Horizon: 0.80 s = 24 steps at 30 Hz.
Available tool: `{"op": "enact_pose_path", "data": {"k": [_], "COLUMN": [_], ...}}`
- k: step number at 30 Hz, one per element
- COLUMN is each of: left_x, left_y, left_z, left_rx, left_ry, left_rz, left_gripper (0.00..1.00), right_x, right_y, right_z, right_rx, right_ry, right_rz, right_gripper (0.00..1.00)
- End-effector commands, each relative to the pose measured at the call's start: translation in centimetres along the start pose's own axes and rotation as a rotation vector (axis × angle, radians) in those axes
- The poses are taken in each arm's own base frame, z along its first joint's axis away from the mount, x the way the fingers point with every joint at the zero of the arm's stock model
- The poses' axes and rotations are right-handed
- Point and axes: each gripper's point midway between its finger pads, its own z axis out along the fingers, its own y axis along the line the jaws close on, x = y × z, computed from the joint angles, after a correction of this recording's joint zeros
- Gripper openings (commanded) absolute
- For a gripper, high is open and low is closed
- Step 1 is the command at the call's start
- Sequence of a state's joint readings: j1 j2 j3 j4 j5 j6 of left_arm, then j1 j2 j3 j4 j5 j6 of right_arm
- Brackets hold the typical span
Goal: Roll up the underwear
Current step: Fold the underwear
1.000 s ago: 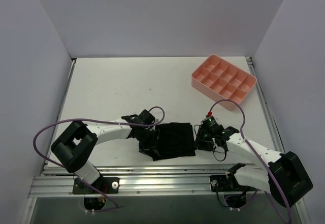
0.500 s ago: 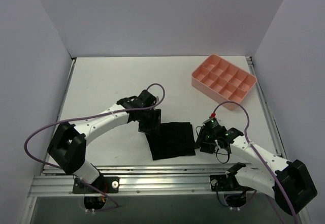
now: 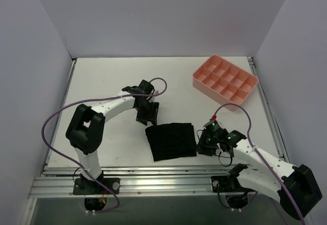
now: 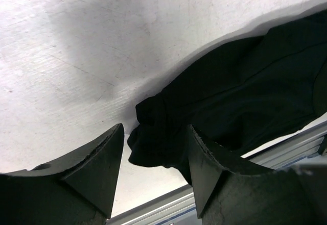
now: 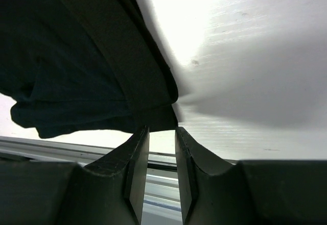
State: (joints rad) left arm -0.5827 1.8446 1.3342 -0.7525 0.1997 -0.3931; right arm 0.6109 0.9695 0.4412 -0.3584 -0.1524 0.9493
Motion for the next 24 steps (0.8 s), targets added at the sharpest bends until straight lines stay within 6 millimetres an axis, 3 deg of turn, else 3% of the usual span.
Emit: {"op": "enact_pose_path", "data": {"k": [1, 3, 4, 7, 14, 16, 18, 19, 20, 22, 23, 24], "left_x": [-0.1, 0.6, 0.9, 1.9, 5.4, 7.3, 8.1, 9.2, 9.7, 10.8, 11.5, 12.1], "left_y": [-1.1, -0.7, -0.6, -0.2, 1.7, 2.9, 3.1, 3.2, 2.9, 2.4, 2.0, 1.9], "left_z": [-0.4, -0.1, 0.0, 0.0, -0.2, 0.0, -0.4, -0.6, -0.7, -1.1, -1.5, -1.9], "left_rx": [0.066, 0.062, 0.055, 0.058, -0.005, -0.052, -0.059, -0.052, -0.045, -0.039, -0.043, -0.052], "left_ry": [0.013, 0.029, 0.032, 0.033, 0.044, 0.078, 0.073, 0.078, 0.078, 0.086, 0.083, 0.092], "left_rz": [0.072, 0.059, 0.055, 0.025, -0.115, -0.154, -0.199, -0.220, -0.265, -0.301, -0.336, -0.353], "left_gripper": [0.60, 0.55, 0.39, 0.23, 0.05, 0.02, 0.02, 0.02, 0.02, 0.02, 0.04, 0.05], "right_x": [0.6, 0.7, 0.5, 0.0, -1.6, -3.5, -5.2, -7.0, -8.0, -9.7, -11.5, -12.2], "right_y": [0.4, 0.8, 0.9, 0.9, 0.7, 1.9, 1.8, 3.3, 2.8, 3.4, 4.8, 4.6], "right_z": [0.0, 0.5, 0.7, 1.6, 4.4, 4.7, 5.5, 5.4, 6.1, 6.4, 6.6, 6.5], "right_rx": [-0.017, -0.037, -0.040, -0.031, 0.050, 0.048, 0.080, 0.058, 0.086, 0.094, 0.090, 0.109], "right_ry": [0.015, 0.007, 0.002, -0.019, -0.027, -0.056, -0.054, -0.080, -0.067, -0.065, -0.077, -0.063], "right_rz": [0.021, 0.021, 0.024, 0.017, -0.099, -0.141, -0.204, -0.229, -0.270, -0.316, -0.336, -0.369], "right_gripper": [0.23, 0.23, 0.23, 0.24, 0.24, 0.24, 0.24, 0.24, 0.24, 0.25, 0.26, 0.26]}}
